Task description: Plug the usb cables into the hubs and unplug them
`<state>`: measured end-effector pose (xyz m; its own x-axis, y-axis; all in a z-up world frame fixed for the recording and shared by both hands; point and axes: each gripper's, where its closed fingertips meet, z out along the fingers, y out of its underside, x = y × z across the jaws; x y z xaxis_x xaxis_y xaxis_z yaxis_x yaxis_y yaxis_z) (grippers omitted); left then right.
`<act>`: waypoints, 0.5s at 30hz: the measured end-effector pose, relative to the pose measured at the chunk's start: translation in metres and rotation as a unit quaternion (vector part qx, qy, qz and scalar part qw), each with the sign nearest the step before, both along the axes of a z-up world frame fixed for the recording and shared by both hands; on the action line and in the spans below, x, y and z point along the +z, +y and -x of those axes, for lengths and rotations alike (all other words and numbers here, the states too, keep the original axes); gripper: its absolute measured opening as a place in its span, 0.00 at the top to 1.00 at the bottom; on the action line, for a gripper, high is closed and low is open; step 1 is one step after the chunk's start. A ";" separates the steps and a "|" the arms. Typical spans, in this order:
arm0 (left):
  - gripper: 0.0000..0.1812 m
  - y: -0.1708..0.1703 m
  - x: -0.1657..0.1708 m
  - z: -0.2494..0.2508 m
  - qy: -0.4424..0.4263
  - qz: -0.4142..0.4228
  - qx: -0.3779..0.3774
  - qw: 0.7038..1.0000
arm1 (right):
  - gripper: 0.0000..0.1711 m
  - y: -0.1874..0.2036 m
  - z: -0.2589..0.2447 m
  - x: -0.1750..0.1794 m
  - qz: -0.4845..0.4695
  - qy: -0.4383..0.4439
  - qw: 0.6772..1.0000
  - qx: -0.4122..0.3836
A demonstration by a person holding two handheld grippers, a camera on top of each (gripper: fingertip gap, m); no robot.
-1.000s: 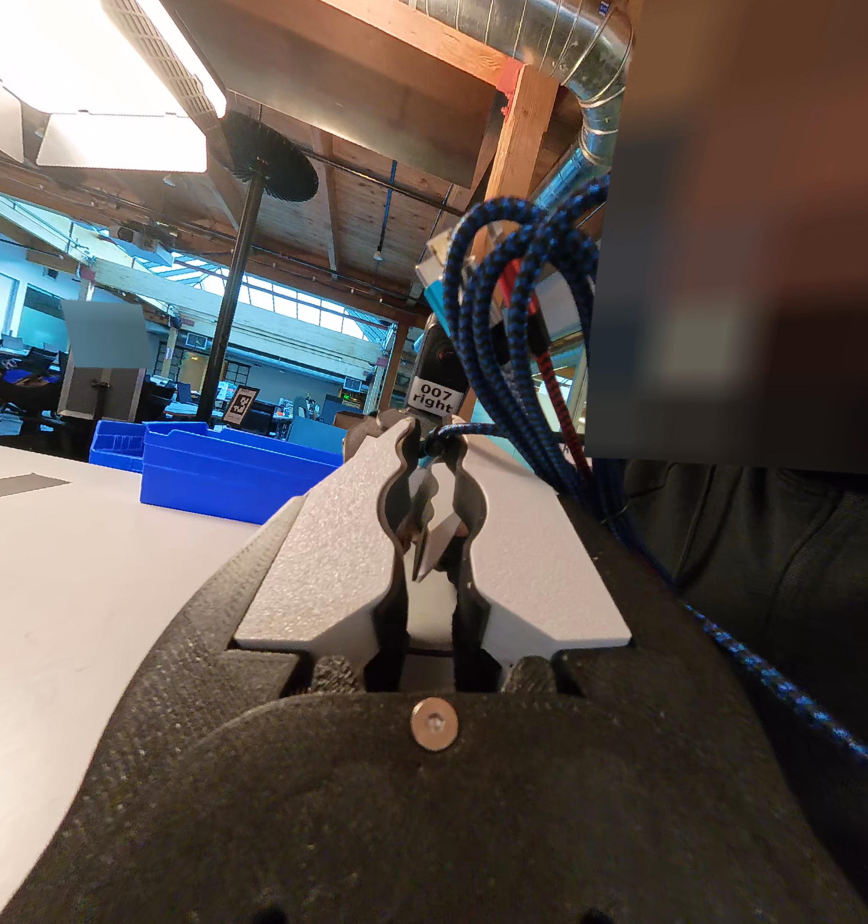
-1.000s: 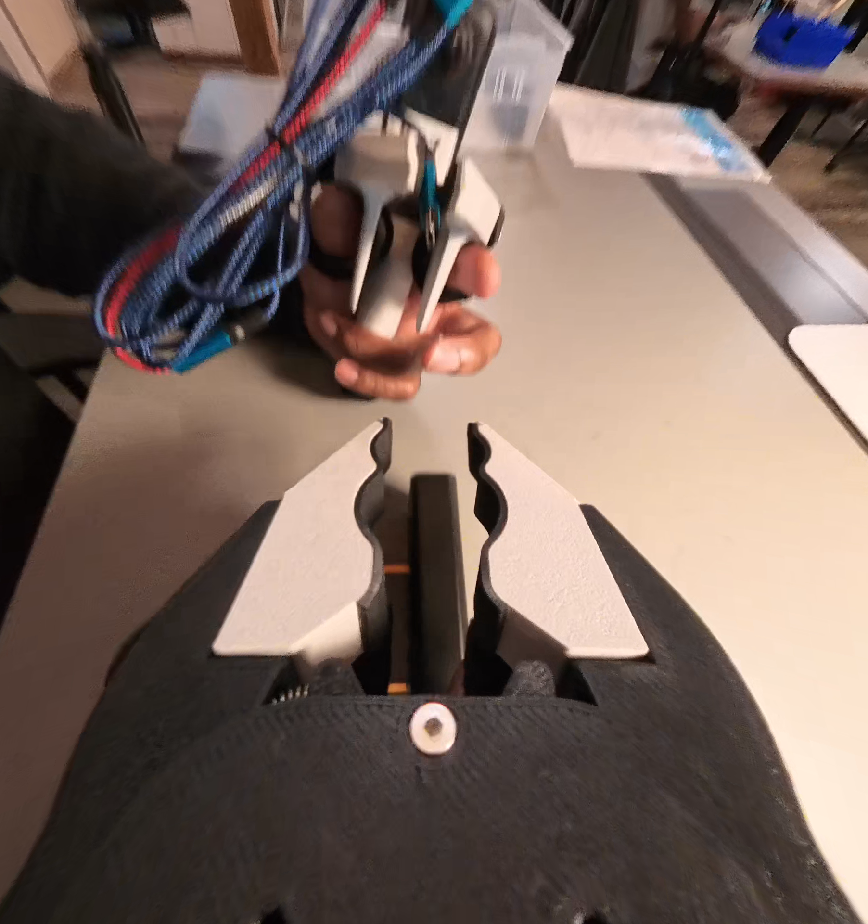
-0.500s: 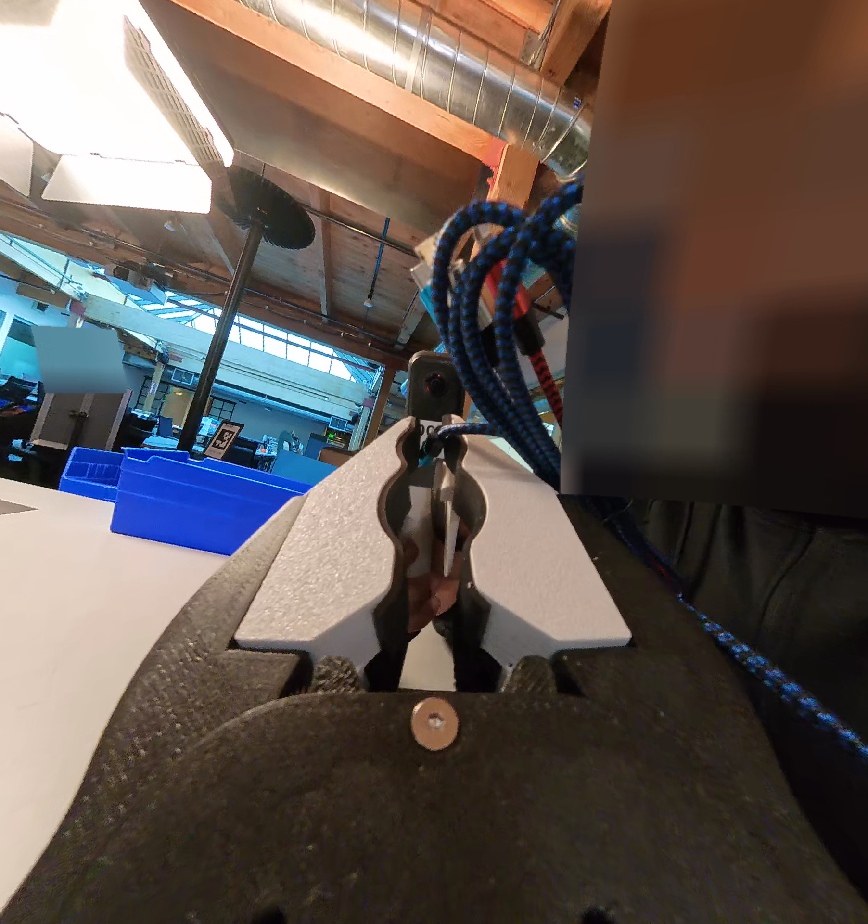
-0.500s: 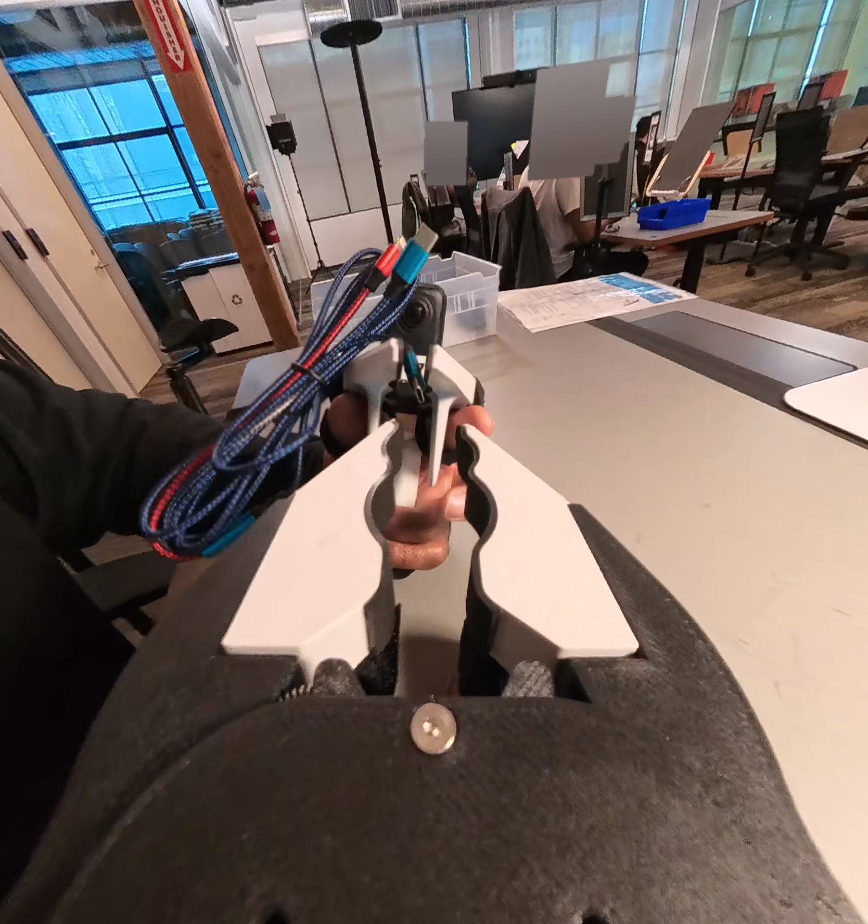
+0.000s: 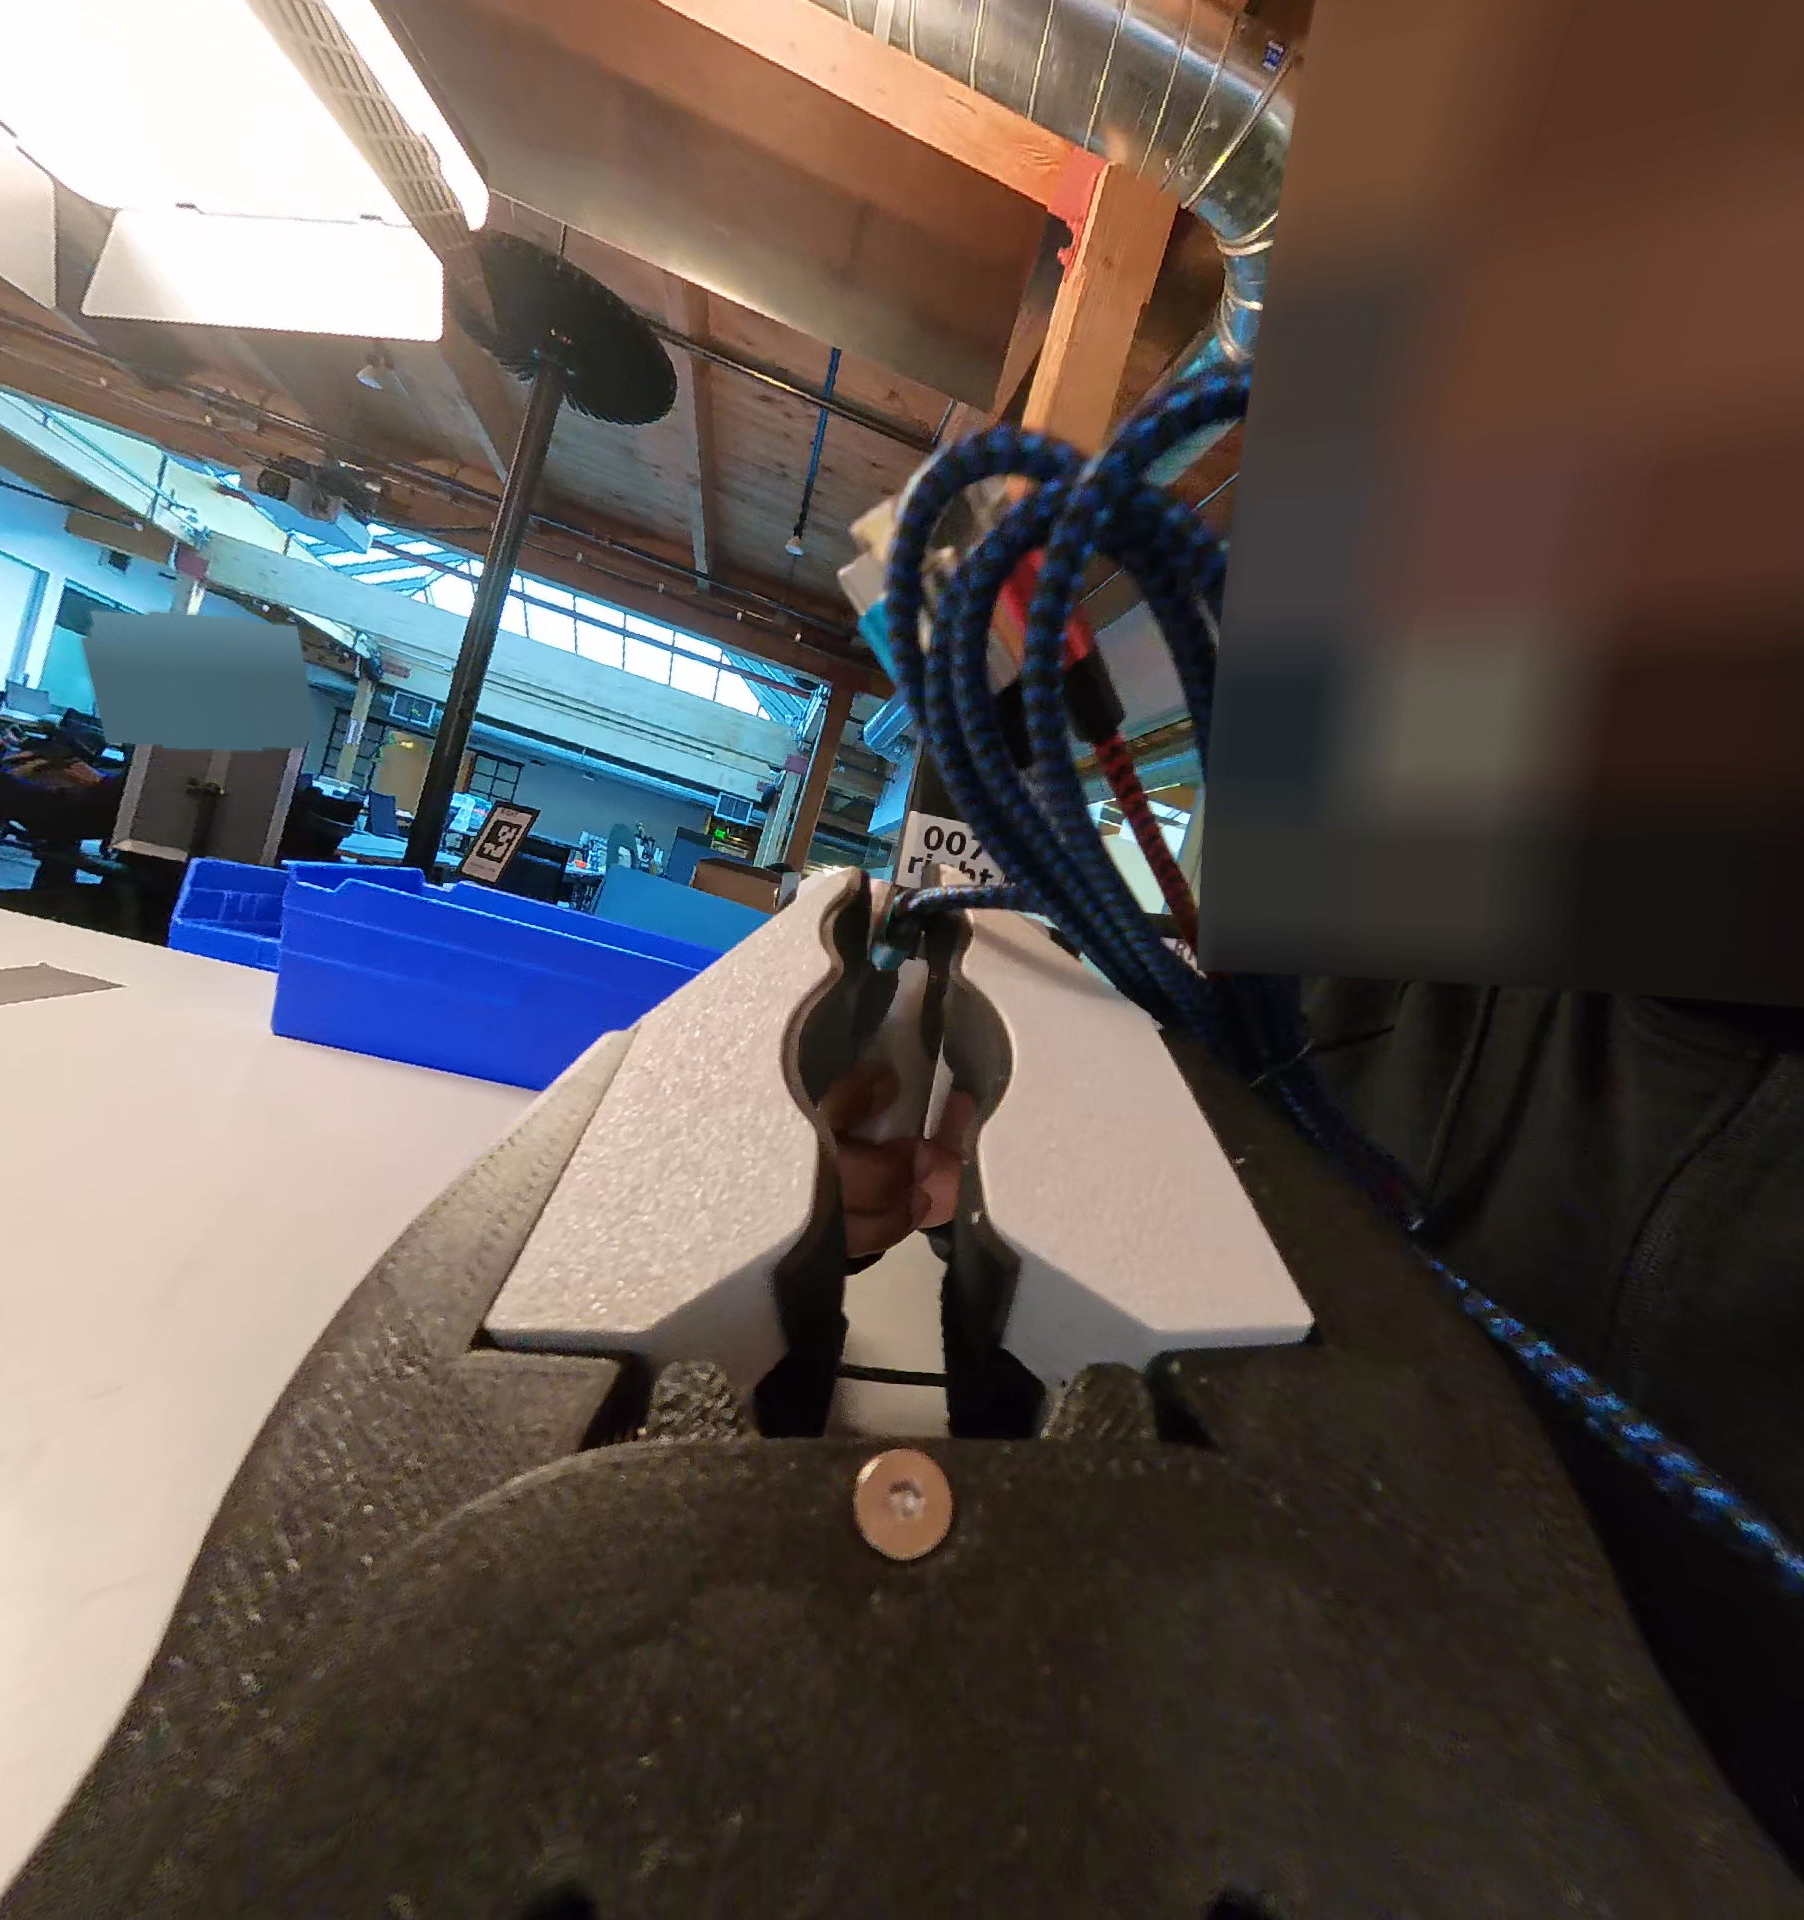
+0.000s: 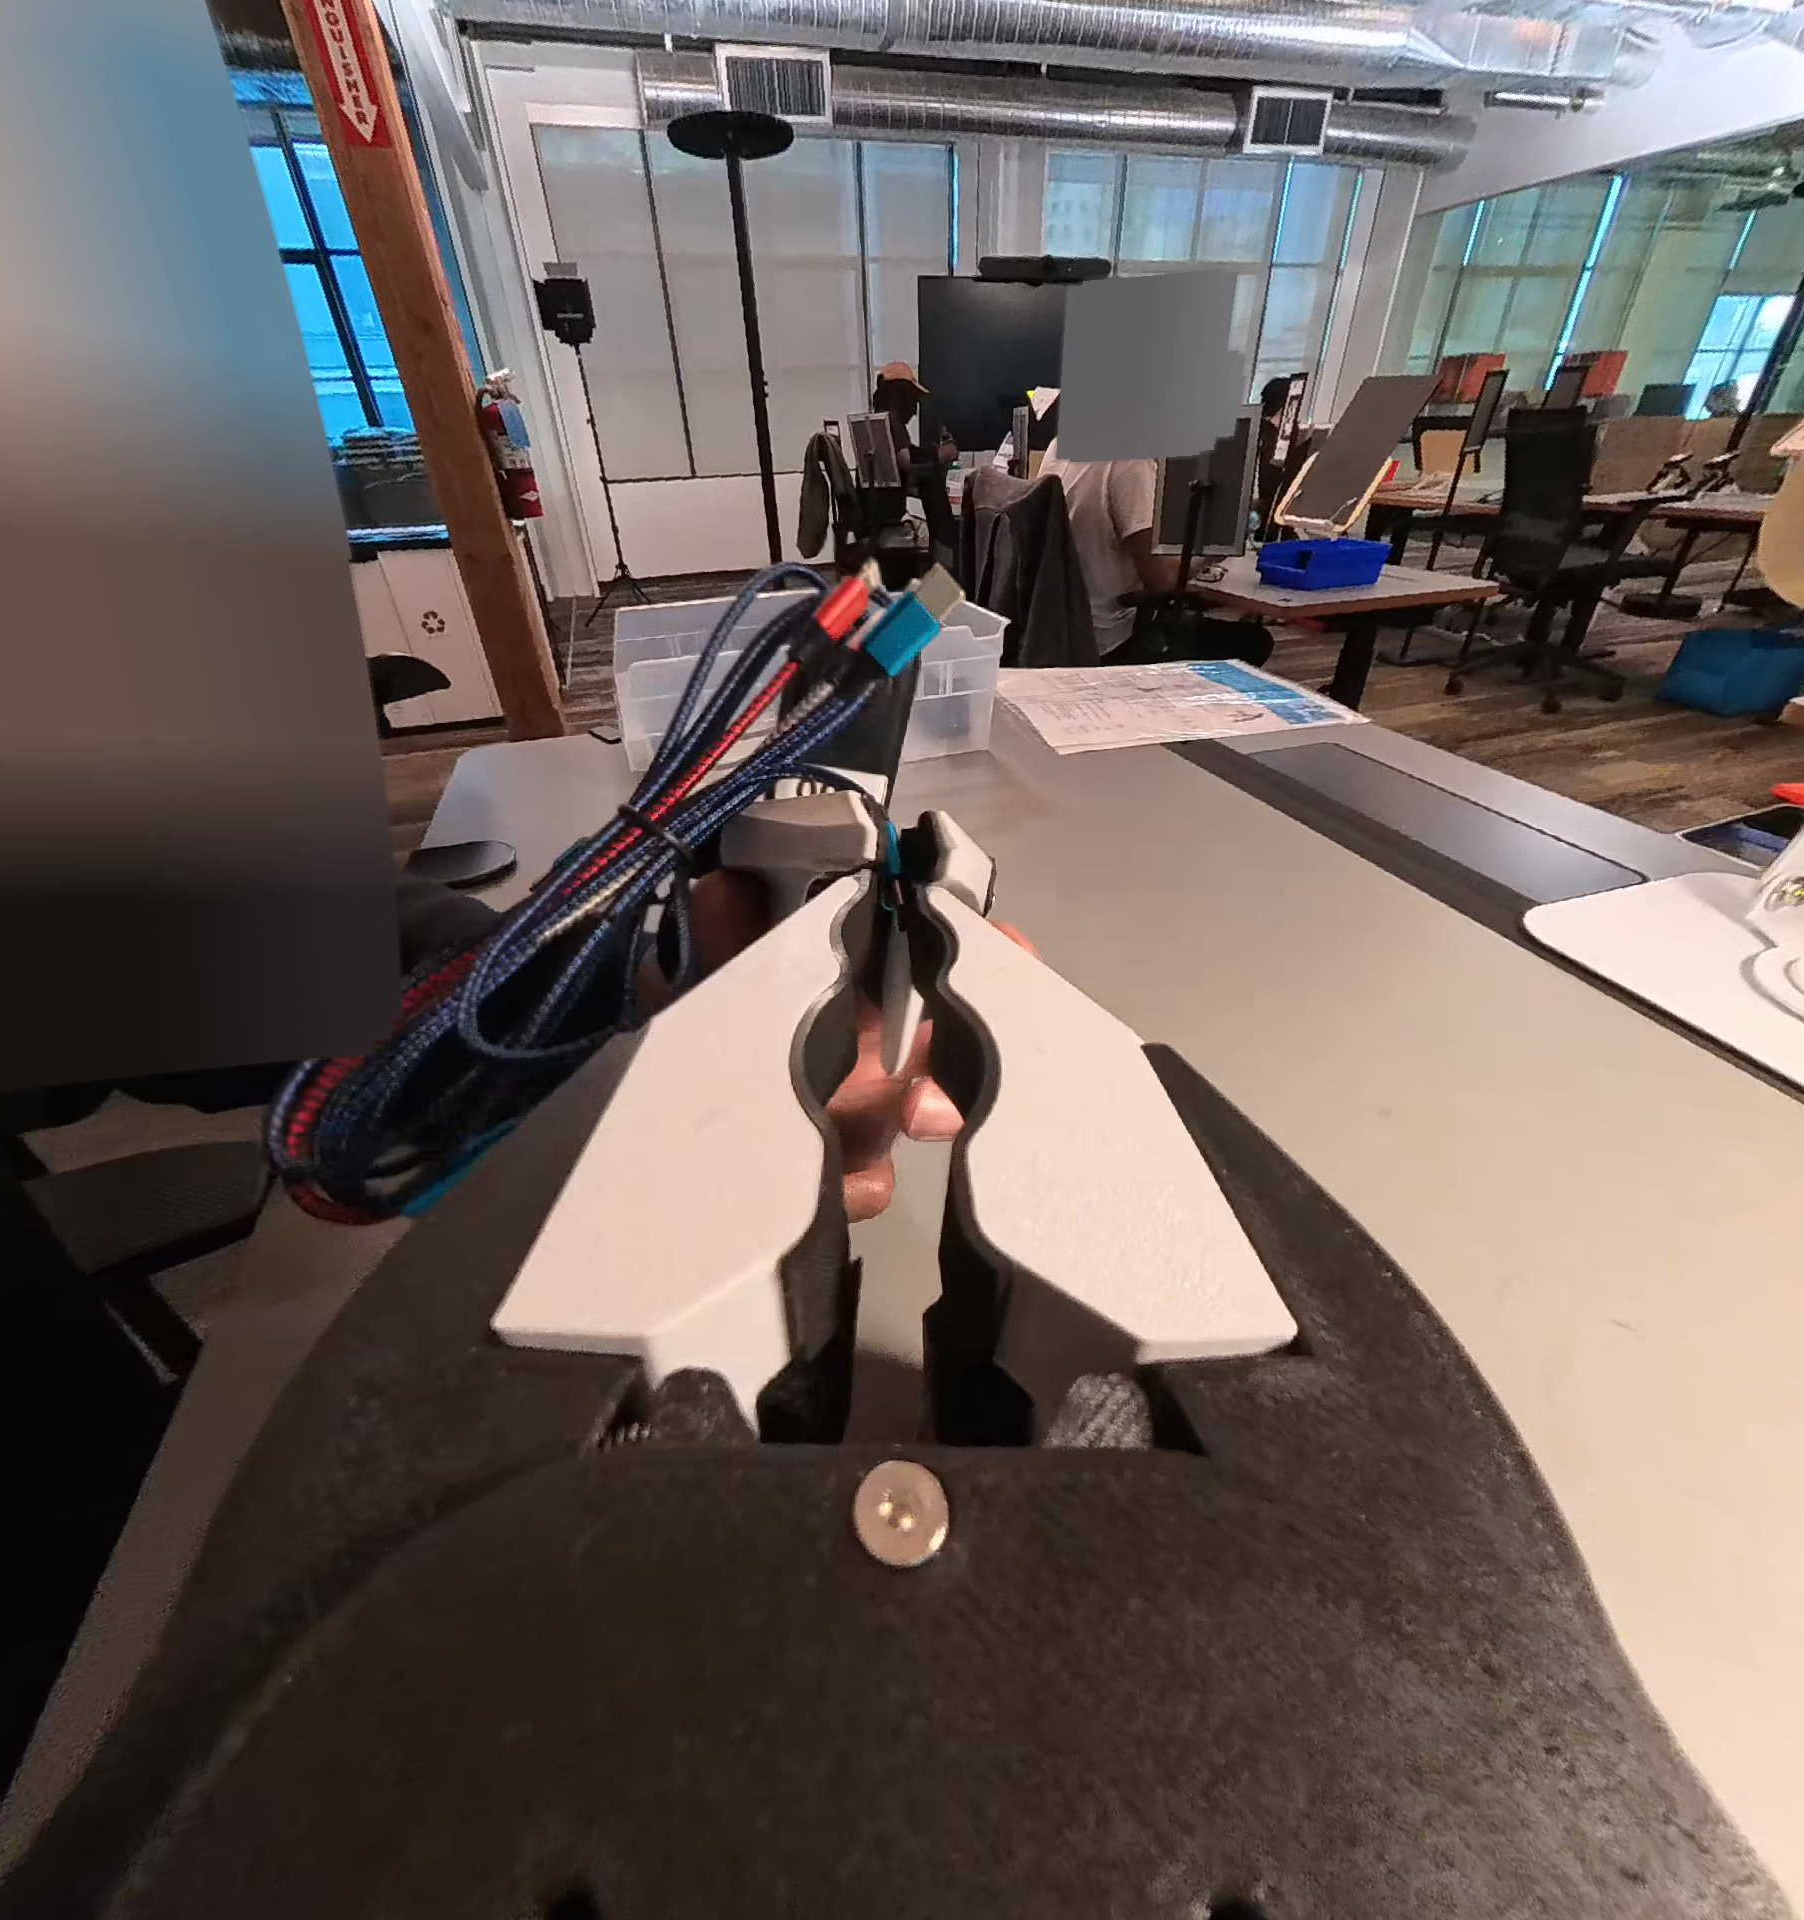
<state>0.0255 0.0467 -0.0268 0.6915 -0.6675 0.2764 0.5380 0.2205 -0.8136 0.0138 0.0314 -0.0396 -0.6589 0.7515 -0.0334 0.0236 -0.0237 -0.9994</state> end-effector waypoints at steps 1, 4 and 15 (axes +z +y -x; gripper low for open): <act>0.93 0.000 -0.001 0.001 0.002 0.003 0.003 1.000 | 0.97 0.001 0.000 0.000 0.006 -0.002 1.000 0.002; 0.93 -0.002 -0.001 0.006 0.012 0.009 0.014 1.000 | 0.98 0.006 0.000 0.002 0.013 -0.001 1.000 0.005; 0.94 -0.002 -0.012 0.008 0.127 0.046 0.066 0.989 | 0.98 0.014 -0.004 -0.002 -0.014 -0.011 0.999 0.030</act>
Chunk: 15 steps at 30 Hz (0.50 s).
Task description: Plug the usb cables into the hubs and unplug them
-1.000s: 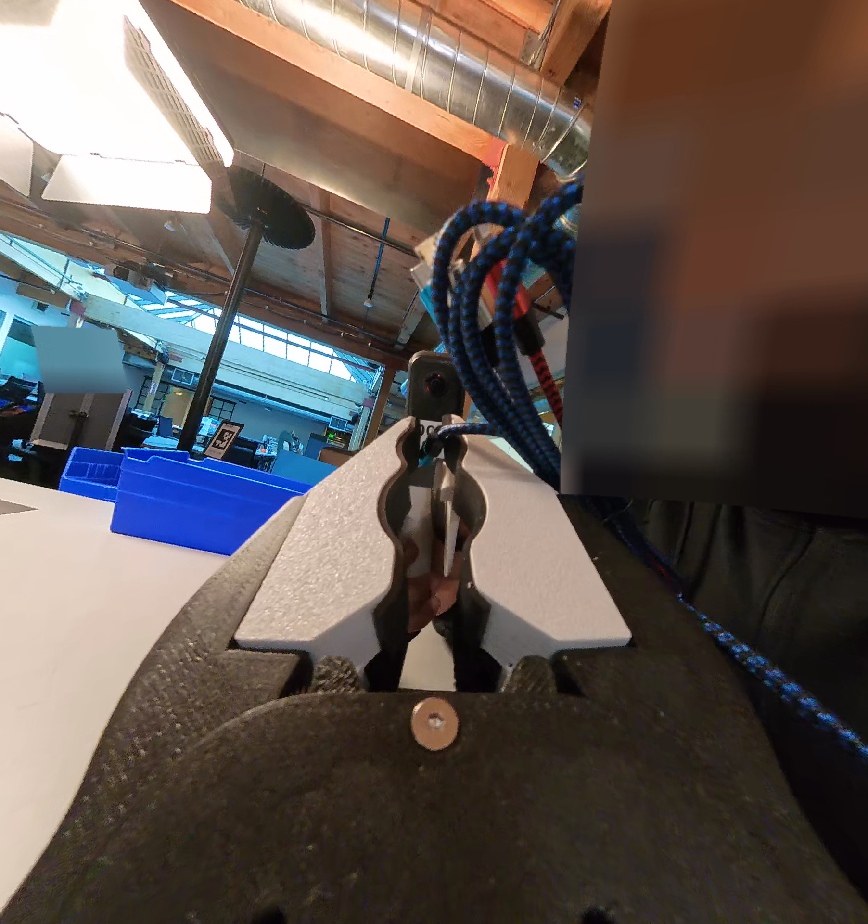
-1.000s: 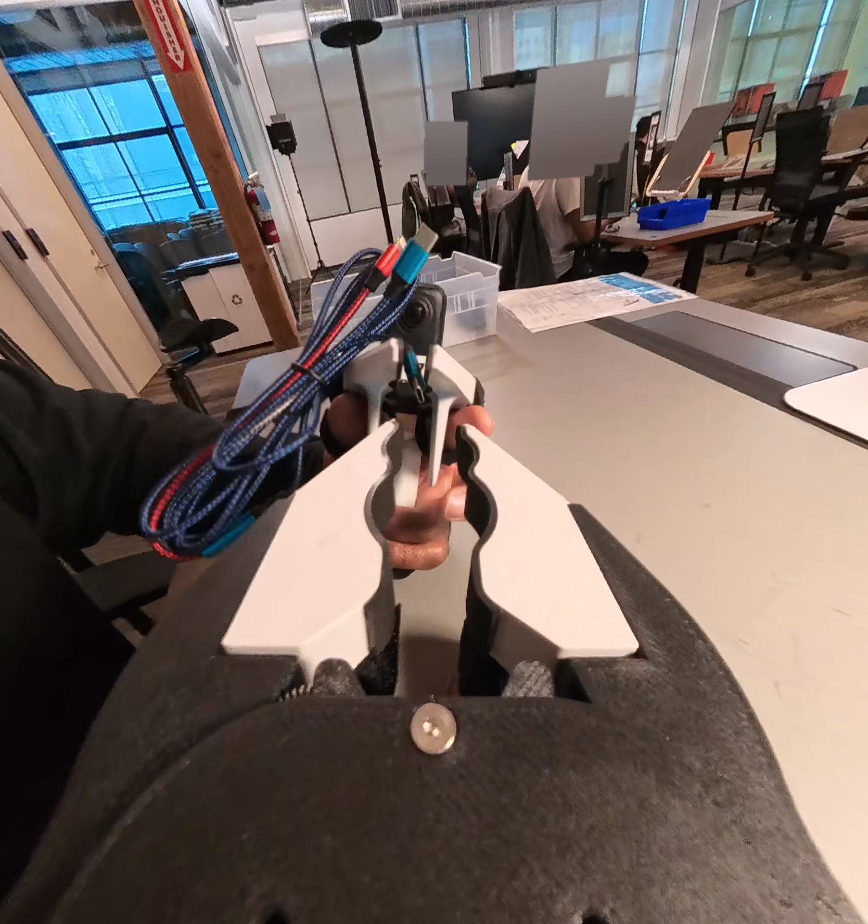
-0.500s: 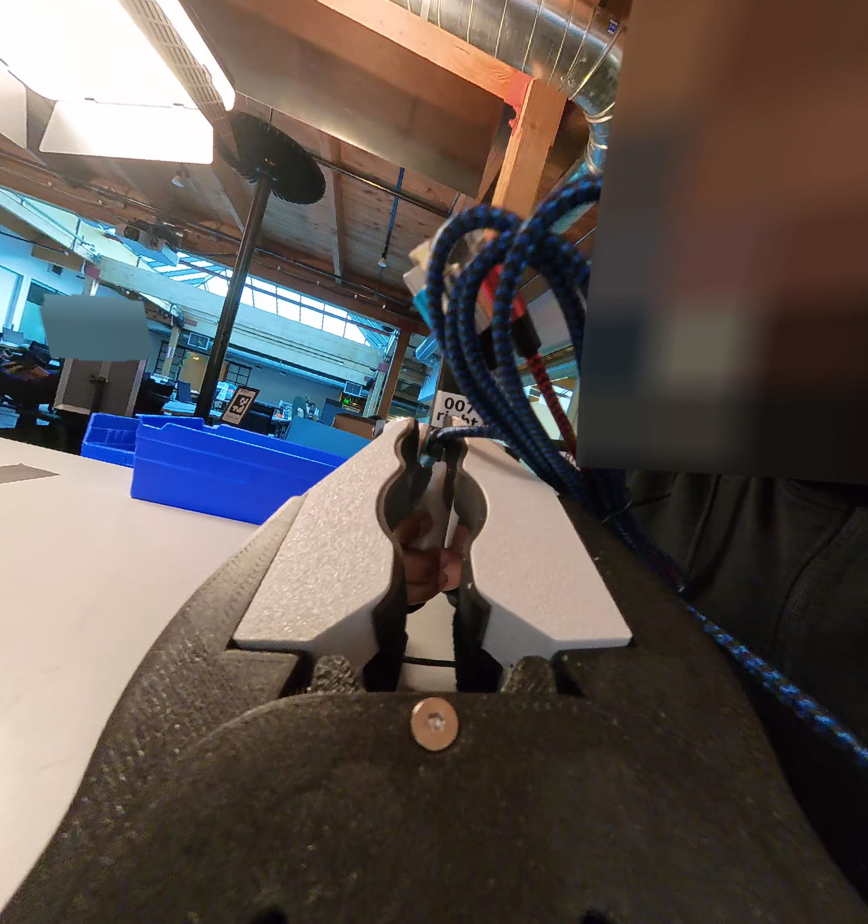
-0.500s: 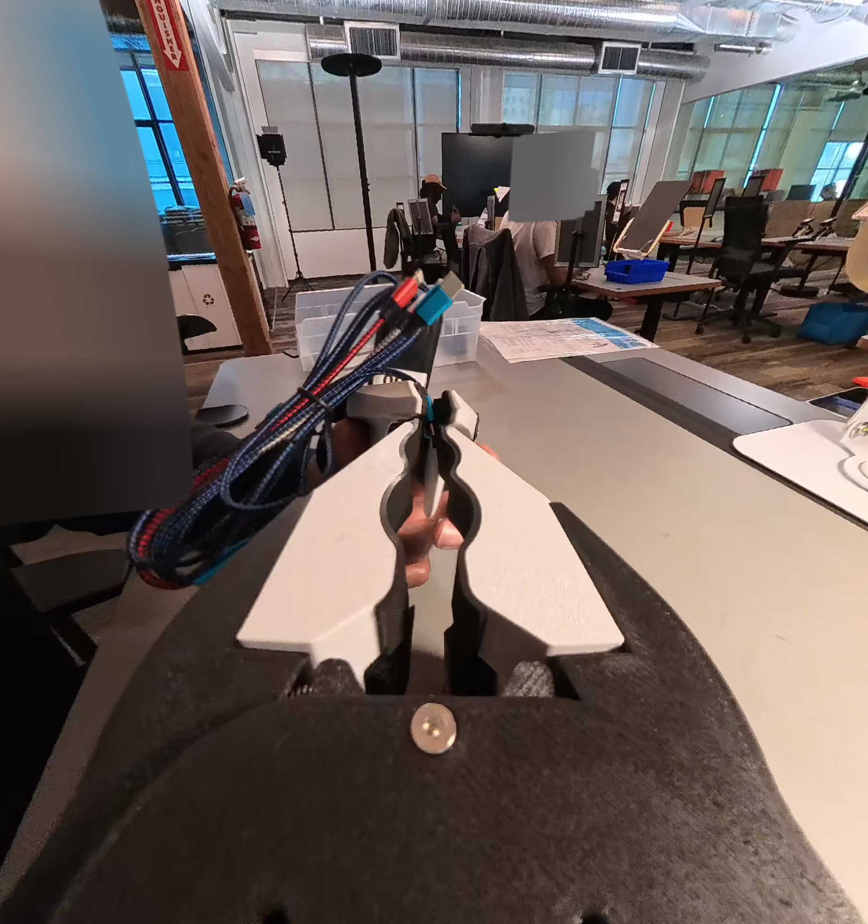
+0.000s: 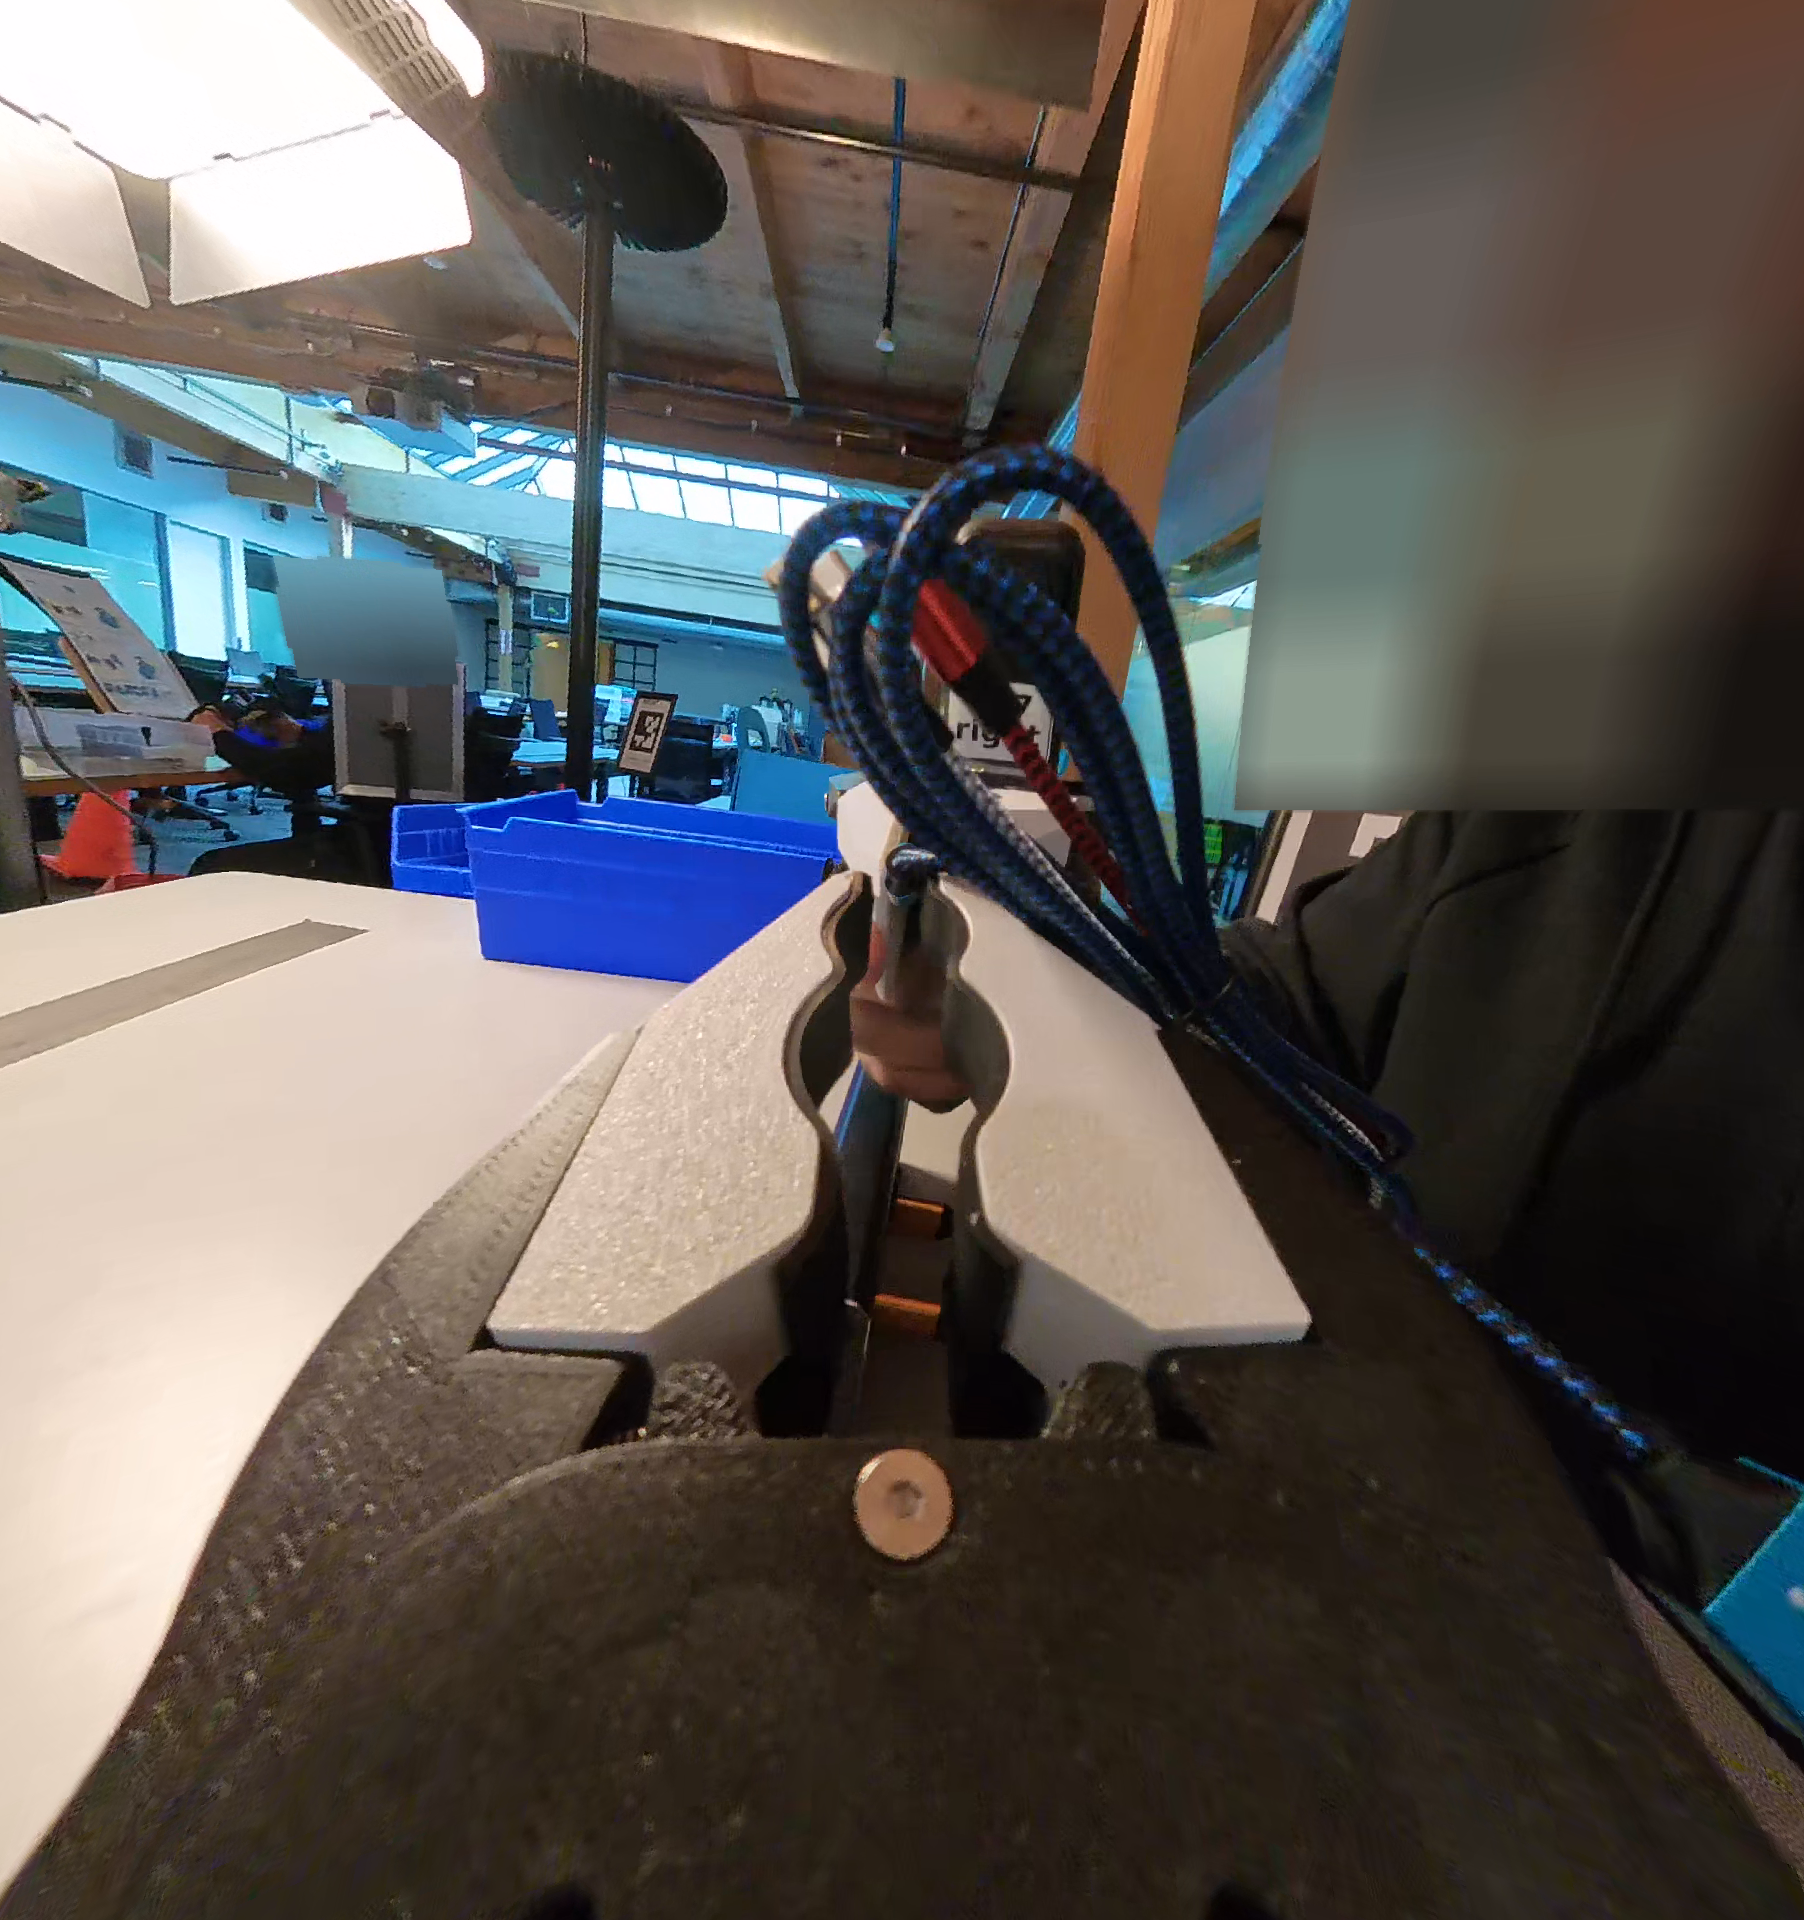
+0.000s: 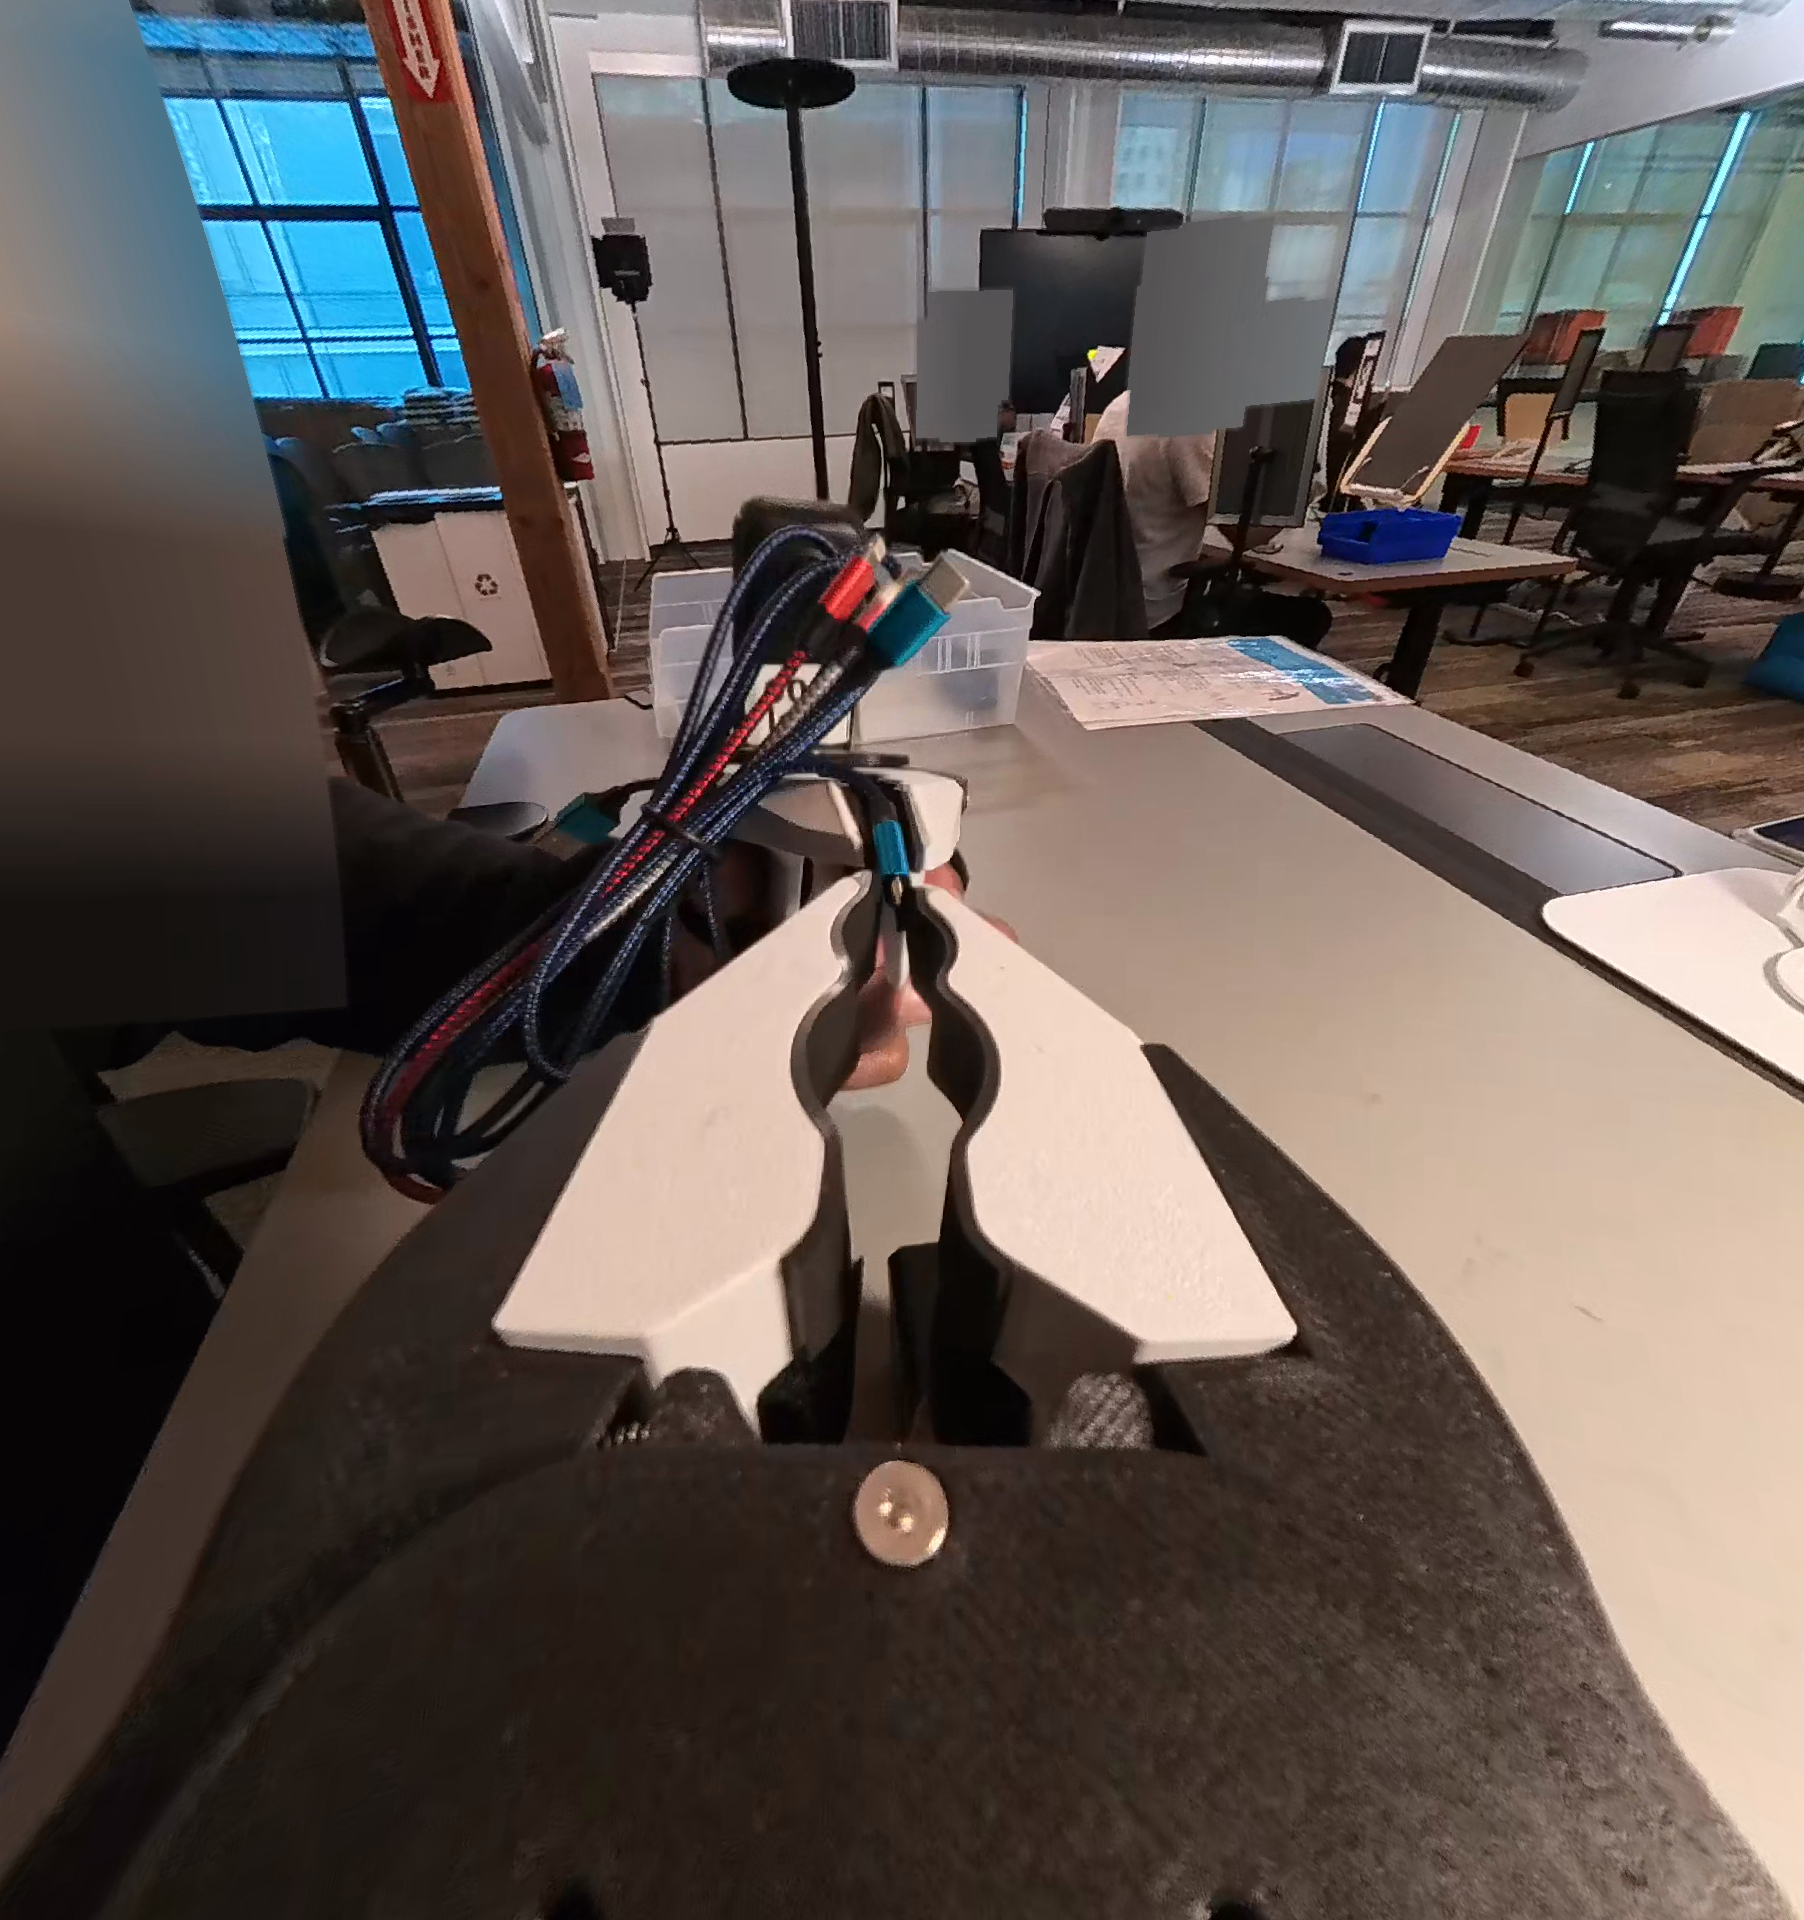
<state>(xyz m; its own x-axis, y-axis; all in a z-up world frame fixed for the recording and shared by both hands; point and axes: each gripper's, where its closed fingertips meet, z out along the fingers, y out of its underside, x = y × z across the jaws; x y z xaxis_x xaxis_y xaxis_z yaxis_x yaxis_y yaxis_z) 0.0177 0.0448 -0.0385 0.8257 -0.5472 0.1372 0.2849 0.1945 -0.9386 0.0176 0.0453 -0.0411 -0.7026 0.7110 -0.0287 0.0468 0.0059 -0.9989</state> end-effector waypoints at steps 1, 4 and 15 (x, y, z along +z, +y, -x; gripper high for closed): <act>0.94 0.000 -0.001 0.000 0.005 0.001 0.001 1.000 | 0.98 0.000 0.000 -0.001 -0.001 -0.003 1.000 0.003; 0.93 0.000 -0.002 -0.002 0.019 0.004 0.003 1.000 | 0.98 -0.001 -0.001 -0.003 -0.007 -0.009 1.000 0.010; 0.95 0.000 -0.009 -0.010 0.068 0.017 -0.003 0.998 | 0.98 -0.007 -0.004 -0.012 -0.025 -0.027 0.999 0.030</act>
